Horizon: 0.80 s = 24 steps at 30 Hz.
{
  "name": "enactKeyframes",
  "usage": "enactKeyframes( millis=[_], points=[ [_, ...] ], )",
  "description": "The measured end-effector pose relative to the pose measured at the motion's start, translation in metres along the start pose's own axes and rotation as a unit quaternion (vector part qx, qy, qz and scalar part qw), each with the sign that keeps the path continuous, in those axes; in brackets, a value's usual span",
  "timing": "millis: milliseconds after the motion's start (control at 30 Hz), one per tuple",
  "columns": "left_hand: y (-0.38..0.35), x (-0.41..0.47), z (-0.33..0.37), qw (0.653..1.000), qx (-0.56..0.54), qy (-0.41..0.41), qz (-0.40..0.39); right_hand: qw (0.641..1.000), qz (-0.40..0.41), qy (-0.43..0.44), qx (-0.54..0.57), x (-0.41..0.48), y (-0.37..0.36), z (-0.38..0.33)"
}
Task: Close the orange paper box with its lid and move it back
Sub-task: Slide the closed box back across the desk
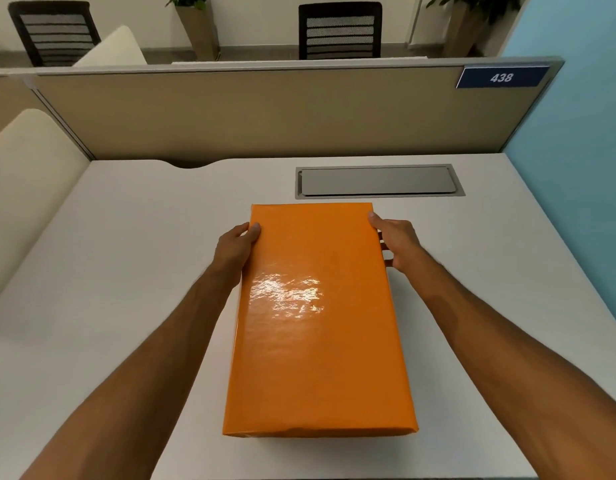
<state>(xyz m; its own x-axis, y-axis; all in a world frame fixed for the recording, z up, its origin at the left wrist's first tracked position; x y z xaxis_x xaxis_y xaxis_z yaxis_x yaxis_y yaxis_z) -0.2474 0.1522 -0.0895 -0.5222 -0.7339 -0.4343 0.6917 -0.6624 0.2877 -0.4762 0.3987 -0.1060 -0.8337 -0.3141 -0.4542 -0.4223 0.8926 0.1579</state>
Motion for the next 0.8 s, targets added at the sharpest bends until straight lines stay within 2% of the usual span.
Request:
enactKeyframes(
  millis=[133,300,433,567,700,800],
  points=[
    [0.003,0.001,-0.002,0.998,0.038,-0.033,0.032,1.0,0.014,-0.008,0.012,0.005,0.002,0.004],
    [0.003,0.001,-0.001,0.998,0.052,-0.03,0.035,1.0,0.012,-0.009,0.003,0.002,0.0,-0.001],
    [0.003,-0.006,-0.002,0.997,0.071,-0.016,-0.032,0.999,-0.033,0.009,-0.041,-0.017,-0.002,-0.007],
    [0.013,-0.035,-0.033,0.992,0.049,0.004,-0.117,0.994,-0.107,0.001,-0.029,-0.056,-0.003,0.013],
    [0.024,-0.067,-0.067,0.983,0.021,0.018,-0.182,0.992,-0.124,0.002,-0.001,-0.089,0.006,0.038],
    [0.023,-0.079,-0.075,0.981,0.032,0.005,-0.193,0.992,-0.126,-0.008,0.022,-0.104,0.01,0.053]
  ],
)
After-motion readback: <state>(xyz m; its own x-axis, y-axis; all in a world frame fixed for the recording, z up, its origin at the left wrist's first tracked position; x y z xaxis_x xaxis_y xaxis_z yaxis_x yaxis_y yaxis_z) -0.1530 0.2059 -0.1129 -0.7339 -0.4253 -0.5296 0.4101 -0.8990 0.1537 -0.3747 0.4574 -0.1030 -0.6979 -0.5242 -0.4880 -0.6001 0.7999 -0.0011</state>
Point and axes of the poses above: each hand's wrist, its own x-axis towards the middle knuckle, its own y-axis out of the back of the hand, z = x × y, the point moved 9 cm from there along x, towards the middle knuckle, and after that the axes turned 6 degrees about x, right-handed, at the moved point
